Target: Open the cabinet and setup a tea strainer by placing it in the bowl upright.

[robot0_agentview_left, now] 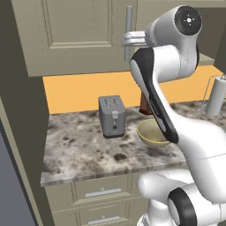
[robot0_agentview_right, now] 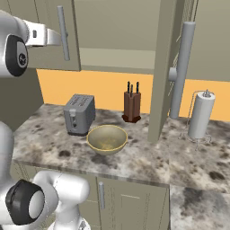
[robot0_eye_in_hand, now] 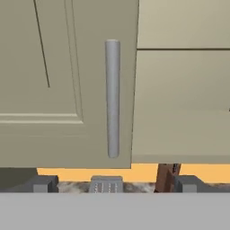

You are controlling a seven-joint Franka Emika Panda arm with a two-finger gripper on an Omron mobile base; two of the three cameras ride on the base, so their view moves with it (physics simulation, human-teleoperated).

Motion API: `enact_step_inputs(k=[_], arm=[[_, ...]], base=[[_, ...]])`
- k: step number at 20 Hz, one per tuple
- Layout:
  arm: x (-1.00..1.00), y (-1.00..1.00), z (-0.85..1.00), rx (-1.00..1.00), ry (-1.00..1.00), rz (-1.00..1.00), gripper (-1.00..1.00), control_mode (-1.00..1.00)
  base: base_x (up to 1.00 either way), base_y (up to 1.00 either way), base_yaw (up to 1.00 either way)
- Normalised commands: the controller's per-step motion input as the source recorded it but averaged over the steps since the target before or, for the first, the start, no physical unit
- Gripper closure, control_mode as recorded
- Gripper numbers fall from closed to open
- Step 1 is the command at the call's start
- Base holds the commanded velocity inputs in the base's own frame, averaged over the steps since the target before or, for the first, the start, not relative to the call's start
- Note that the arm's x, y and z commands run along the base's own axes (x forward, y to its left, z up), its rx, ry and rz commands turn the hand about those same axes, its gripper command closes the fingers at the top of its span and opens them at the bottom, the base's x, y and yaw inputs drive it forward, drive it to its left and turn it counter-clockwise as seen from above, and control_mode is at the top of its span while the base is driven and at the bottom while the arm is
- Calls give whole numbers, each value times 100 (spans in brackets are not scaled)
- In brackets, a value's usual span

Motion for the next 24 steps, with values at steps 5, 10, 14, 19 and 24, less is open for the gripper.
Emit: enact_step_inputs(k=[5, 10, 14, 19, 24], arm=[[25, -3, -2, 0, 5, -3, -100, -100], [34, -1, -11, 0, 3, -8, -100, -100], [54, 0, -20, 0, 0, -8, -100, -100], [57, 4, -12, 0, 0, -2, -100, -100], [47, 0, -7, 0, 0, -1, -100, -100]], base=[[0, 0, 0], [0, 0, 0], [0, 0, 0], [0, 0, 0], [0, 0, 0]])
